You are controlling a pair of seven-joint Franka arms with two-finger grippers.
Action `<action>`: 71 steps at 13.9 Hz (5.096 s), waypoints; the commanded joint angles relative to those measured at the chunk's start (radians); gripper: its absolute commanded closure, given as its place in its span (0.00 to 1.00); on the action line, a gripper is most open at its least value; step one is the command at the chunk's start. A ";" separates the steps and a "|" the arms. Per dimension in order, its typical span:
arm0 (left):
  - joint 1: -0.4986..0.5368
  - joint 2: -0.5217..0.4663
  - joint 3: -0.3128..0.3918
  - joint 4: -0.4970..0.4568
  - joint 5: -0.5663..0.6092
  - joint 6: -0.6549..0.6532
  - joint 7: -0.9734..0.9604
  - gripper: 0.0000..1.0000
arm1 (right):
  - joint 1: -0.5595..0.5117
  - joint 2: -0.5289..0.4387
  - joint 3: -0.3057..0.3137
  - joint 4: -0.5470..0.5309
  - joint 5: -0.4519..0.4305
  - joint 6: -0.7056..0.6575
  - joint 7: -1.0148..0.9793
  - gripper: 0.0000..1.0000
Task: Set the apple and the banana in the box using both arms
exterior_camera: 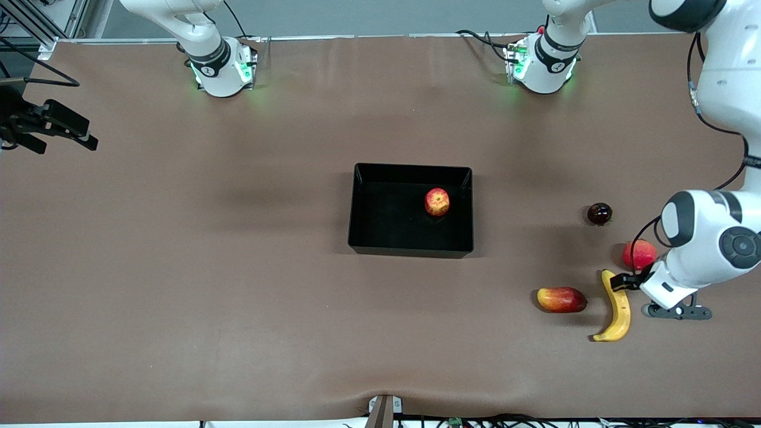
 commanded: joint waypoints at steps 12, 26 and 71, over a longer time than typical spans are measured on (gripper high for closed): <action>0.000 -0.099 -0.076 0.044 0.032 -0.118 -0.009 1.00 | -0.008 -0.016 0.044 -0.006 -0.104 -0.030 0.003 0.00; -0.291 -0.241 -0.449 -0.101 0.032 -0.355 -0.854 1.00 | -0.011 -0.013 0.042 -0.009 -0.074 -0.025 0.001 0.00; -0.228 -0.595 -0.106 0.058 -0.215 -0.661 -0.436 0.00 | -0.014 0.007 0.039 -0.006 -0.072 -0.001 0.001 0.00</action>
